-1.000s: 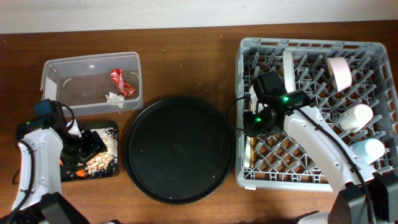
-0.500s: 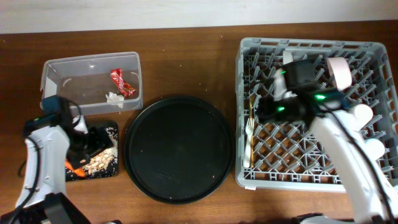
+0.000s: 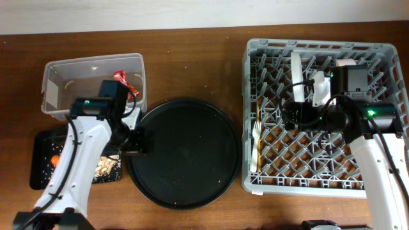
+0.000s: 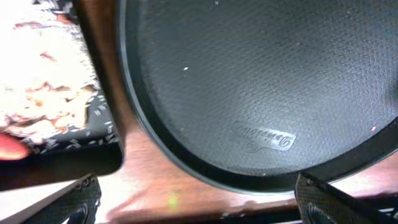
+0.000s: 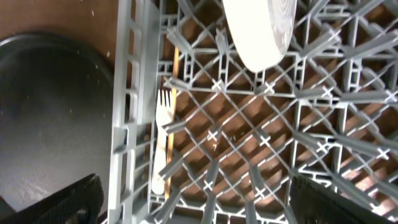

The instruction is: Sort waste into correct bins and load items into the dishwasher rack

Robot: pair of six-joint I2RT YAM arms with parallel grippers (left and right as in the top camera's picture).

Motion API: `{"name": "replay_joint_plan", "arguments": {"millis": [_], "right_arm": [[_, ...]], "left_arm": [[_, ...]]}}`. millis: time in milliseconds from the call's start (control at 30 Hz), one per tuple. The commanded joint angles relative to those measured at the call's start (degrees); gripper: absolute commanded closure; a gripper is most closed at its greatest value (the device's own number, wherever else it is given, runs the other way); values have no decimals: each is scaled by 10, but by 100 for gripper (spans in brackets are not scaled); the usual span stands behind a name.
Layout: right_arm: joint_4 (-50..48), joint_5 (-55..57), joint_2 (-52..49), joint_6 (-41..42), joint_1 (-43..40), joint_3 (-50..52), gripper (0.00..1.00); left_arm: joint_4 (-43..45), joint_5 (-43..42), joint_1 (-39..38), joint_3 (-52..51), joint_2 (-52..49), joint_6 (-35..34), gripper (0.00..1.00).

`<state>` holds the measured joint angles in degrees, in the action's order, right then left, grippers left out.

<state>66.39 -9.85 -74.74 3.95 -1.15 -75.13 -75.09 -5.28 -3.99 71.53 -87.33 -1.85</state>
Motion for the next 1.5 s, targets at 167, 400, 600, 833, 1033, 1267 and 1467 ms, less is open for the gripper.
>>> {"name": "replay_joint_plan", "arguments": {"millis": [167,400,600,833,1033,1267,1467], "right_arm": [[20,7,47,-7,-5,-8,2],[-31,30,206,-7,-4,53,2],[-37,30,366,-7,-4,153,2],[14,30,395,-7,-4,162,2],[14,30,395,-7,-4,162,2],[14,30,395,-7,-4,162,2],[20,30,406,-7,-3,162,2]], "left_arm": [[27,17,12,-3,125,17,1],[109,17,12,-115,371,21,1],[122,20,12,-172,536,21,1],[141,12,12,-172,563,21,1],[124,13,12,-172,563,21,1],[124,12,12,-172,563,21,1],[124,13,12,-172,563,21,0]]}}
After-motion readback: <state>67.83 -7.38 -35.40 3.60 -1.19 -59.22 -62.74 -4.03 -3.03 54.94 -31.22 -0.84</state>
